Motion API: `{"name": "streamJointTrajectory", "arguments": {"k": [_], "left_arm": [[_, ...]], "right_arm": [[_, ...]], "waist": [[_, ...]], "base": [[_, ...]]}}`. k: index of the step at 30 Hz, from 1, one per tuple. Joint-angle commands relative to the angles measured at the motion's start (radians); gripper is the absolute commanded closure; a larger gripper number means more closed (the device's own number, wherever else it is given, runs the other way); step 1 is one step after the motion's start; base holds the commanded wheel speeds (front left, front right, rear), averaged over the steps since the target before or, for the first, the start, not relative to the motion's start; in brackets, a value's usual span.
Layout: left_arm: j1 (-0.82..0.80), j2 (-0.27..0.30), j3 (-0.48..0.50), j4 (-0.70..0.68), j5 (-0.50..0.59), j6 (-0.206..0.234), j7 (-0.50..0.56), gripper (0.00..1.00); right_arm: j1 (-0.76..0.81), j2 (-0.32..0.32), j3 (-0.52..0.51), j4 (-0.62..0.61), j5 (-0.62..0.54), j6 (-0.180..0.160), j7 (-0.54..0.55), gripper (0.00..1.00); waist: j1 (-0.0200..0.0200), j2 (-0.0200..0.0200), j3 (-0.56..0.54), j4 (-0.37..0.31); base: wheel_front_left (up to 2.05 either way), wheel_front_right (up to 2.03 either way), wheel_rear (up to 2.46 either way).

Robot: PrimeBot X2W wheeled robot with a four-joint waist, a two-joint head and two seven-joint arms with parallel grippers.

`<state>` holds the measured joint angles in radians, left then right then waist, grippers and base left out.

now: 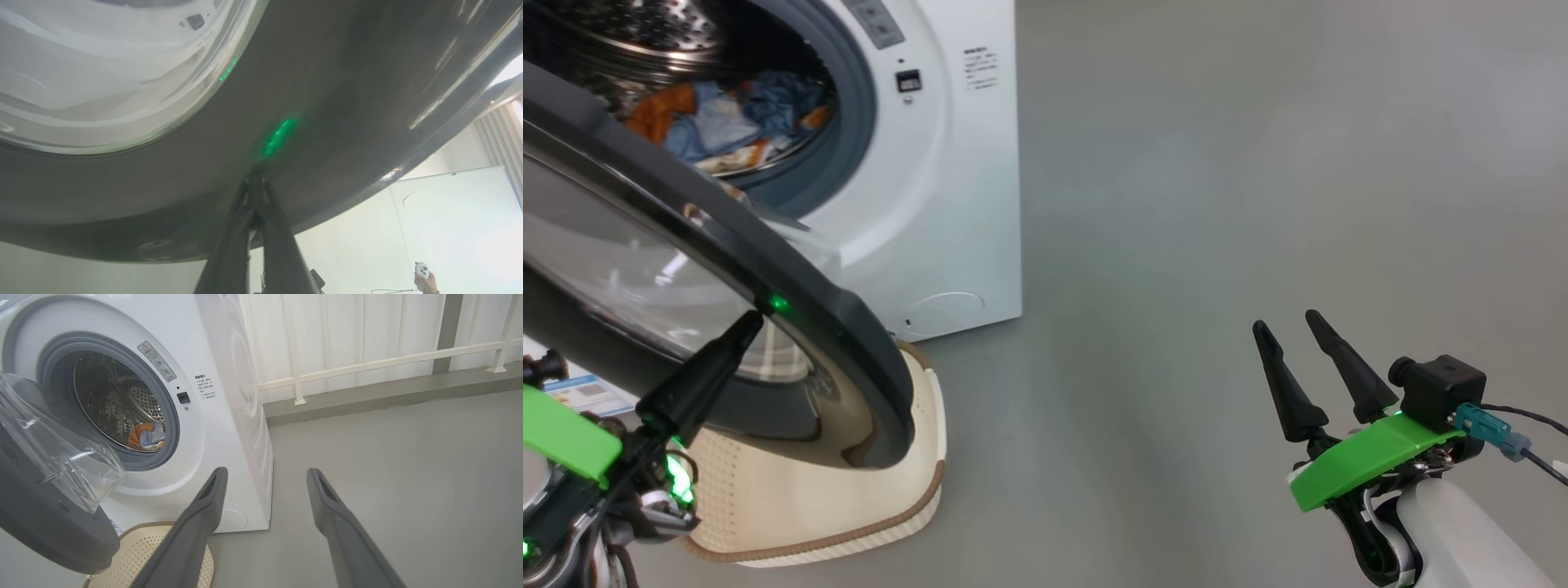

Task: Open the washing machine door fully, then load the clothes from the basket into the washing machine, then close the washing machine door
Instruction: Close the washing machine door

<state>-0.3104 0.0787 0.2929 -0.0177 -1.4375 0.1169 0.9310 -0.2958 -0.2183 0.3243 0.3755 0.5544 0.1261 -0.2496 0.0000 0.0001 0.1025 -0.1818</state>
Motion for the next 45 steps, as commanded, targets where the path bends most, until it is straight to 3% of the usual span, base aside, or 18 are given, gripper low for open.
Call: {"name": "streamJointTrajectory", "arguments": {"k": [1,9,21,22,23,24,25,26,36,44,45], "left_arm": [[-0.044,0.022,0.021,-0.016,0.01,-0.01,-0.003,1.0],[-0.071,0.016,0.028,0.019,0.014,-0.028,-0.034,1.0],[-0.051,0.01,0.024,0.017,0.035,-0.051,-0.06,1.0],[-0.047,0.012,0.024,0.011,0.045,-0.058,-0.068,0.93],[-0.047,0.012,0.024,0.011,0.045,-0.058,-0.068,0.93],[-0.044,0.014,0.025,0.006,0.059,-0.067,-0.081,0.64],[-0.042,0.017,0.027,0.001,0.075,-0.077,-0.097,0.51],[-0.039,0.017,0.027,-0.002,0.086,-0.086,-0.11,0.0],[0.05,0.035,0.026,-0.027,0.36,-0.205,-0.379,0.0],[0.146,0.039,-0.061,-0.028,0.604,-0.243,-0.658,0.0],[0.167,0.042,-0.083,-0.017,0.65,-0.245,-0.733,0.0]], "right_arm": [[-0.019,0.0,0.016,-0.027,-0.011,0.005,-0.012,0.0],[-0.013,0.003,0.01,-0.021,-0.011,0.005,-0.012,0.0],[-0.006,-0.005,0.007,-0.016,-0.012,0.005,-0.012,0.0],[-0.005,-0.006,0.006,-0.016,-0.012,0.005,-0.012,0.0],[-0.005,-0.006,0.006,-0.016,-0.012,0.005,-0.012,0.0],[-0.005,-0.006,0.005,-0.017,-0.012,0.005,-0.012,0.0],[-0.004,-0.006,0.004,-0.017,-0.012,0.005,-0.012,0.0],[-0.004,-0.007,0.001,-0.017,-0.012,0.005,-0.012,0.0],[0.001,-0.01,-0.012,-0.017,-0.013,0.005,-0.012,0.0],[0.003,-0.018,-0.02,-0.023,-0.015,0.005,-0.012,0.0],[0.005,-0.02,-0.021,-0.024,-0.015,0.005,-0.012,0.0]], "waist": [[0.0,-0.0001,0.018,-0.025],[0.0,-0.0001,0.011,-0.018],[0.0,-0.0001,-0.019,0.06],[0.0,-0.0001,-0.021,0.066],[0.0,-0.0001,-0.021,0.066],[0.0,-0.0001,-0.022,0.071],[0.0,-0.0001,-0.023,0.076],[0.0,-0.0001,-0.025,0.081],[0.0,-0.0001,-0.041,0.104],[0.0,-0.0001,-0.05,0.11],[0.0,-0.0001,-0.053,0.111]], "base": [[0.0,0.0,0.0],[0.0,0.0,0.0],[0.0,0.0,0.0],[0.0,0.0,0.0],[0.0,0.0,0.0],[0.0,0.0,0.0],[0.0,0.0,0.0],[0.0,0.0,0.0],[0.0,0.0,0.0],[0.0,0.0,0.0],[0.0,0.0,0.0]]}}
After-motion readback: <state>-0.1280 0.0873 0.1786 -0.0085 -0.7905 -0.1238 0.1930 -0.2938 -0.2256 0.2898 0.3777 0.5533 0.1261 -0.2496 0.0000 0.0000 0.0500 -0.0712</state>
